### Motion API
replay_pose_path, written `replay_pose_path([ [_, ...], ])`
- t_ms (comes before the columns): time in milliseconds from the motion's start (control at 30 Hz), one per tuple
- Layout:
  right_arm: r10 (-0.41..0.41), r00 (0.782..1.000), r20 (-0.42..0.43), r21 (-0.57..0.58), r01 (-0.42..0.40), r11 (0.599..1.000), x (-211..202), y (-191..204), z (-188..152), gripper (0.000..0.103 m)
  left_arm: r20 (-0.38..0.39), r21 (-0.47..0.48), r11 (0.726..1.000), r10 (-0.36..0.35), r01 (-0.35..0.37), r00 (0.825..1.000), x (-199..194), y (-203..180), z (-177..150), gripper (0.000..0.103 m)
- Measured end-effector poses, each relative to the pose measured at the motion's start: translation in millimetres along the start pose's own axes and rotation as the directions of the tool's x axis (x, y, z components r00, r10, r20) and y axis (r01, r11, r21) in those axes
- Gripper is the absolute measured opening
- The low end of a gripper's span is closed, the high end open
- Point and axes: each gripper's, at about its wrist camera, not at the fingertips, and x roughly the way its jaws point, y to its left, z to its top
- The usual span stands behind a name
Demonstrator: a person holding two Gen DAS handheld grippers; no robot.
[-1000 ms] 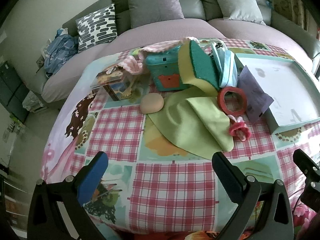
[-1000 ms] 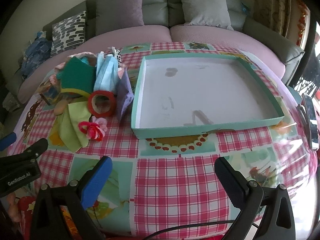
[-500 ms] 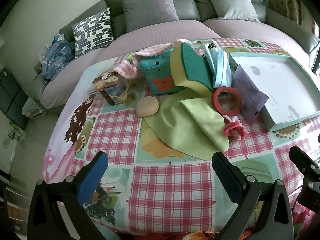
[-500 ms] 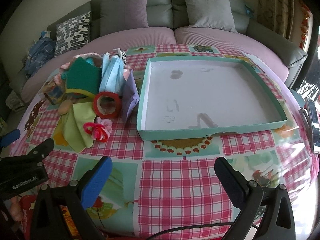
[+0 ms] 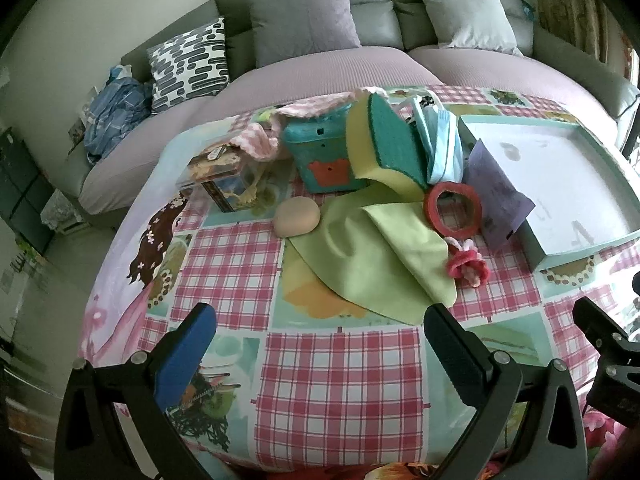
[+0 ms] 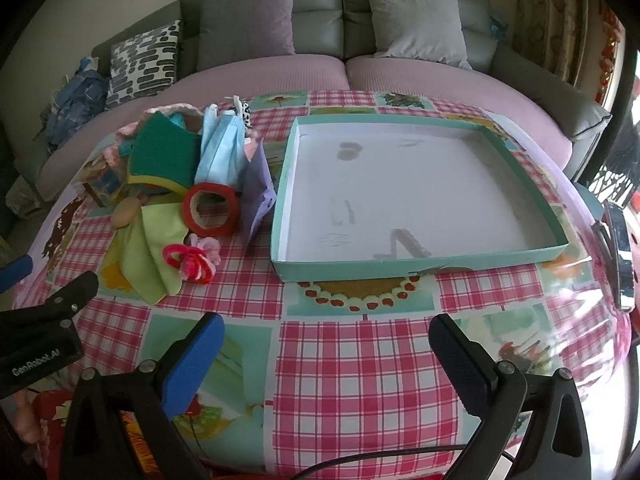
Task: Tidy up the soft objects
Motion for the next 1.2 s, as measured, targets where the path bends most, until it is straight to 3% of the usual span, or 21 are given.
replay_pose_path([
  [333,-0.04,0.999,-0.001,-0.014,0.04,0.999,-0.6,3.2,0.0,0.103,0.023,-0.039,0.999,-0.031,0.032,0.999,-4.1,8.2,-0.8,0.103],
  [500,-0.033,0.999,0.001,-0.009,0.033,0.999,-1.8,2.5,1.8,0.103,0.024,-0.1,0.991,-0.092,0.094,0.995,-3.0,22.5,0.5,0.103],
  [633,0.046,0.998,0.038,-0.042,-0.044,0.998,-9.4,8.6,14.0,0.103,0.003,-0.192,0.965,-0.179,0.176,0.984,8.8,44.5,5.1,0.103],
  [733,0.179,0.983,0.028,-0.03,-0.178,0.984,-7.6,17.4,30.0,0.103,-0.004,-0.216,0.96,-0.18,0.175,0.984,22.9,60.5,12.8,0.103],
  [933,0.279,0.96,-0.028,-0.108,-0.281,0.954,12.8,62.7,59.5,0.103,-0.028,-0.26,0.949,-0.191,0.178,0.981,49.8,92.5,26.1,0.103],
  [1067,0.285,0.955,-0.083,-0.148,-0.295,0.944,33.9,92.6,67.0,0.103,-0.097,-0.279,0.947,-0.194,0.161,0.976,69.8,106.5,31.7,0.103],
  [1200,0.247,0.965,-0.088,-0.154,-0.258,0.954,51.3,102.6,79.0,0.103,-0.117,-0.307,0.939,-0.202,0.158,0.972,77.9,115.3,41.6,0.103],
])
